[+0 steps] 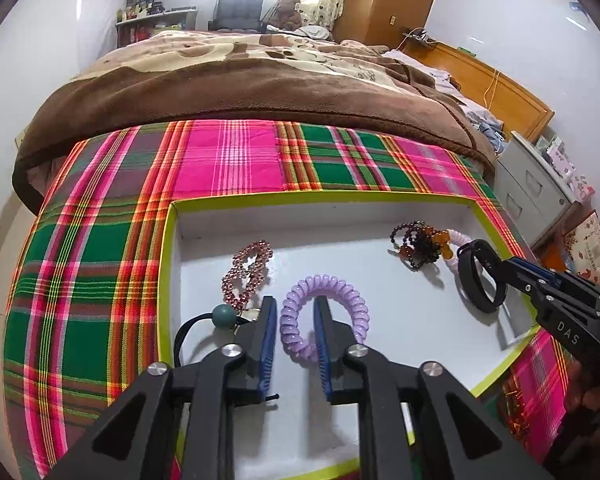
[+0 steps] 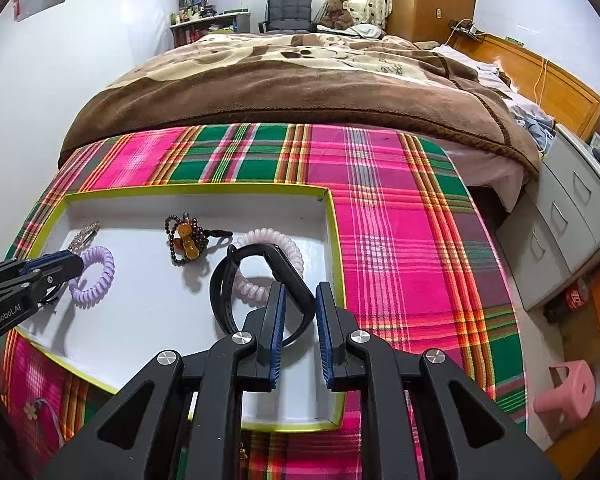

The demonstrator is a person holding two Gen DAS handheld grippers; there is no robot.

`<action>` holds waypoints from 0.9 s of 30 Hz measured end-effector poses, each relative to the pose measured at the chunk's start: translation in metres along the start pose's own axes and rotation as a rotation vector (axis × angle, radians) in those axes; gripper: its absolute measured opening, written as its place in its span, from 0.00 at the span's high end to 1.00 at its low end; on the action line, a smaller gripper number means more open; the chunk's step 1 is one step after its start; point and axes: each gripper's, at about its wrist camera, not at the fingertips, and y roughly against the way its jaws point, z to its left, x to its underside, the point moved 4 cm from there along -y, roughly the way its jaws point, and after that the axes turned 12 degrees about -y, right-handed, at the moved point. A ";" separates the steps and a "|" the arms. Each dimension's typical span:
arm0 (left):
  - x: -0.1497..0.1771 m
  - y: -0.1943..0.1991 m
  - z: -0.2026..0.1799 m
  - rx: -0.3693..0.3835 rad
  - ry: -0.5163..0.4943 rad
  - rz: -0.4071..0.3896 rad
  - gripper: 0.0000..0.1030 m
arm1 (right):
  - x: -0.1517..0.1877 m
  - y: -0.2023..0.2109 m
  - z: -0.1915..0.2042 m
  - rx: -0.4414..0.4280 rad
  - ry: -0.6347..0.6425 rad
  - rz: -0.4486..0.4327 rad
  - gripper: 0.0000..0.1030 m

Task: Organize jewelry
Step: 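Lower both items into the box and open both tools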

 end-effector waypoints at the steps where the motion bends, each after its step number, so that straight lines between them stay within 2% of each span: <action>1: 0.000 0.001 -0.002 0.005 -0.005 -0.004 0.75 | 0.000 0.001 0.000 0.001 0.001 -0.002 0.82; 4: 0.000 0.006 -0.006 0.033 -0.005 -0.014 0.74 | 0.000 0.003 -0.001 -0.002 0.000 -0.007 0.81; 8: 0.001 0.016 -0.014 0.027 -0.023 -0.024 0.72 | 0.001 0.008 0.000 -0.011 -0.002 -0.014 0.80; 9: 0.001 0.020 -0.016 0.034 -0.029 -0.032 0.69 | 0.001 0.010 0.000 -0.014 -0.001 -0.018 0.79; 11: 0.002 0.028 -0.019 0.041 -0.031 -0.051 0.64 | 0.003 0.014 0.001 -0.030 -0.004 -0.027 0.69; 13: 0.003 0.036 -0.021 0.050 -0.026 -0.064 0.63 | 0.005 0.020 0.001 -0.044 -0.011 -0.034 0.64; 17: 0.011 0.057 -0.025 0.017 -0.048 -0.088 0.63 | 0.013 0.032 0.000 -0.065 -0.017 -0.051 0.64; 23: 0.035 0.086 -0.019 0.042 0.027 -0.127 0.63 | 0.028 0.054 -0.003 -0.098 -0.032 -0.069 0.64; 27: 0.055 0.104 -0.020 0.030 0.031 -0.136 0.63 | 0.041 0.069 -0.007 -0.124 -0.039 -0.084 0.64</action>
